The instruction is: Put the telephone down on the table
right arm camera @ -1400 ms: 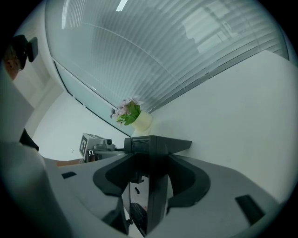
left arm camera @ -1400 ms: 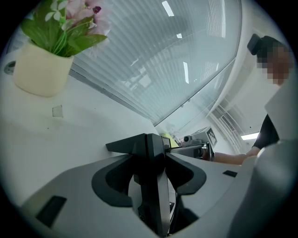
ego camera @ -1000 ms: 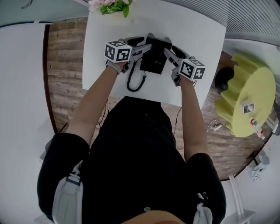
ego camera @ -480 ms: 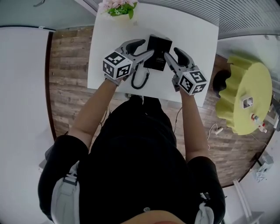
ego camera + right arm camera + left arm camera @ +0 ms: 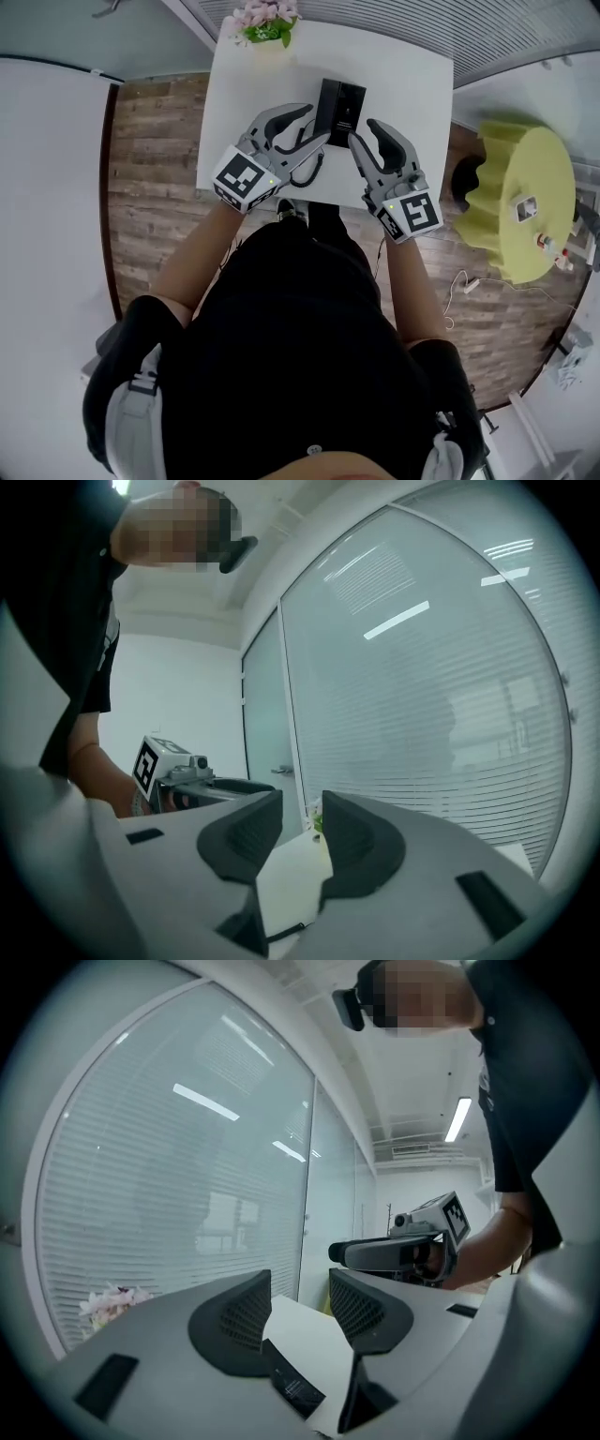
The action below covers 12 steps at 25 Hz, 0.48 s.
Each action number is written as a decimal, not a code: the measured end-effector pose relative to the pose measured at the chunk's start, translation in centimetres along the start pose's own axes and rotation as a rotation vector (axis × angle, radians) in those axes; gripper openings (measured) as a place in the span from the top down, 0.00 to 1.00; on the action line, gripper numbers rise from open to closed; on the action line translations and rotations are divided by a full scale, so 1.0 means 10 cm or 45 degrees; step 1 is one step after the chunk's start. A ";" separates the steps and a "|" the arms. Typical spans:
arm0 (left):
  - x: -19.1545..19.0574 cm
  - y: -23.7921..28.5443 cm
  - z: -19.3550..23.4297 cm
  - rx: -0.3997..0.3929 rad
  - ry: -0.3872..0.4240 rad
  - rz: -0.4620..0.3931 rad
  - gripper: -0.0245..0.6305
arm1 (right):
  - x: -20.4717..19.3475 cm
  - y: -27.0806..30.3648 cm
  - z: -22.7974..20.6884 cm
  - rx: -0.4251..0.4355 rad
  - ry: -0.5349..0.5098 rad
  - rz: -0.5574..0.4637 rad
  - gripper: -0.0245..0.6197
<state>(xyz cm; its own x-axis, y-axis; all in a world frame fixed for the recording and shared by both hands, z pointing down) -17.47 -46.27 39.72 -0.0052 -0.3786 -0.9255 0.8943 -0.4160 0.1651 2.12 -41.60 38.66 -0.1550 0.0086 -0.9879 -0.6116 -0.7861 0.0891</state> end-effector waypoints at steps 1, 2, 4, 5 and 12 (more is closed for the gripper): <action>0.01 -0.04 -0.05 -0.001 0.031 -0.009 0.68 | 0.03 -0.03 0.04 -0.008 0.003 -0.016 0.76; 0.01 -0.09 -0.09 0.000 0.053 -0.018 0.73 | 0.05 -0.05 0.07 -0.010 0.002 -0.028 0.80; 0.02 -0.17 -0.15 0.001 0.077 -0.044 0.90 | 0.08 -0.06 0.15 0.000 -0.004 -0.048 0.85; 0.04 -0.20 -0.18 -0.001 0.088 -0.058 0.93 | 0.10 -0.06 0.20 0.006 -0.014 -0.055 0.88; 0.06 -0.29 -0.25 -0.024 0.105 -0.096 0.95 | 0.18 -0.06 0.36 0.017 -0.070 -0.062 0.92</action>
<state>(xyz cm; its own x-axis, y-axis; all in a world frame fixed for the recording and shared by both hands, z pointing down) -18.96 -43.25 37.87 -0.0369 -0.2769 -0.9602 0.9010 -0.4249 0.0879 -0.63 -38.91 37.26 -0.1674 0.0808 -0.9826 -0.6299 -0.7755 0.0435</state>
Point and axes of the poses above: the fingertips, and each gripper's own axes: y forward along the fingers, z to its left, x out of its top, the point moved 9 cm from there along -y, backward along the fingers, and after that the axes turned 15 degrees about -y, right-handed, at the moved point
